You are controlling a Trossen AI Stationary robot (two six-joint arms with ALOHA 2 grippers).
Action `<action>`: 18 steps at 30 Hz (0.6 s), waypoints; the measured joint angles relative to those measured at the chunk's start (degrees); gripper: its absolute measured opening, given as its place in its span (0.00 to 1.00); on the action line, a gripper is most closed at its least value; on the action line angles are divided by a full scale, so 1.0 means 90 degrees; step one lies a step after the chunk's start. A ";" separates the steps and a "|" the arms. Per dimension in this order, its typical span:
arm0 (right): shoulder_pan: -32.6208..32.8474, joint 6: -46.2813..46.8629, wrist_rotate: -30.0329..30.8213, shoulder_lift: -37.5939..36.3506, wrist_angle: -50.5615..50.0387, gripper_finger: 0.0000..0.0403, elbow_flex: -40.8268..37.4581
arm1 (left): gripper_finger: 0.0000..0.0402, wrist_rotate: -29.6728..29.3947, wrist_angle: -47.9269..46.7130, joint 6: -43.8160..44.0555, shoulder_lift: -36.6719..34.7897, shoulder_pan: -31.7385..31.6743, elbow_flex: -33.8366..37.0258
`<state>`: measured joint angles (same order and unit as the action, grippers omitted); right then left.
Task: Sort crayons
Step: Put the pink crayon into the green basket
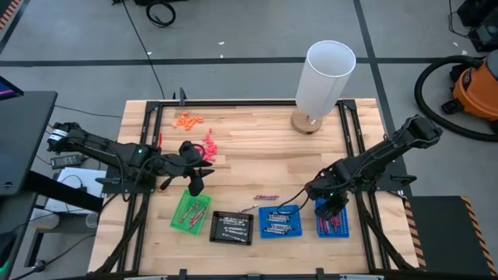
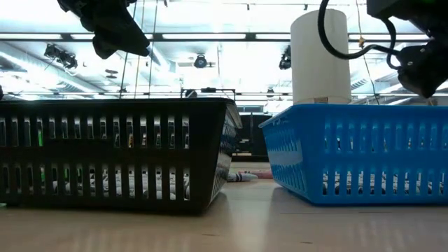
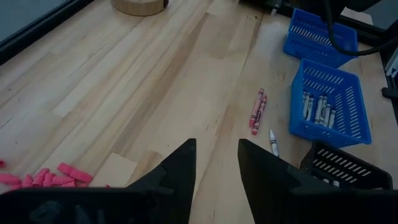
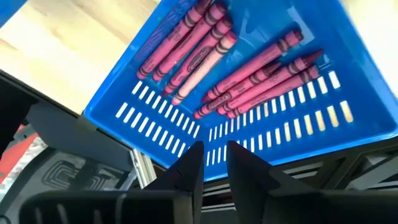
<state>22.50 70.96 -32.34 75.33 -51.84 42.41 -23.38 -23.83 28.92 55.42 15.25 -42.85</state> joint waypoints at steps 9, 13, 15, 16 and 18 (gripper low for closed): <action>0.0000 -0.0004 -0.0382 0.0000 0.0074 0.19 0.0000 | 0.32 0.0000 -0.0007 -0.0174 0.0000 -0.0002 0.0000; -0.0004 -0.0010 -0.0536 0.0000 0.0141 0.19 0.0101 | 0.32 -0.0002 -0.0011 -0.0265 0.0000 -0.0011 0.0000; -0.0011 -0.0040 -0.0538 0.0000 0.0142 0.19 0.0188 | 0.32 -0.0002 -0.0012 -0.0328 0.0000 -0.0060 0.0000; -0.0020 -0.0071 -0.0556 0.0000 0.0142 0.19 0.0240 | 0.32 -0.0002 -0.0009 -0.0303 0.0000 -0.0095 0.0000; -0.0064 -0.0107 -0.0643 0.0000 0.0142 0.19 0.0337 | 0.32 -0.0004 0.0000 -0.0054 0.0000 -0.0153 0.0000</action>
<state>21.93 69.99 -38.13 75.33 -50.57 45.45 -23.42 -23.83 28.43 55.42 13.87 -42.85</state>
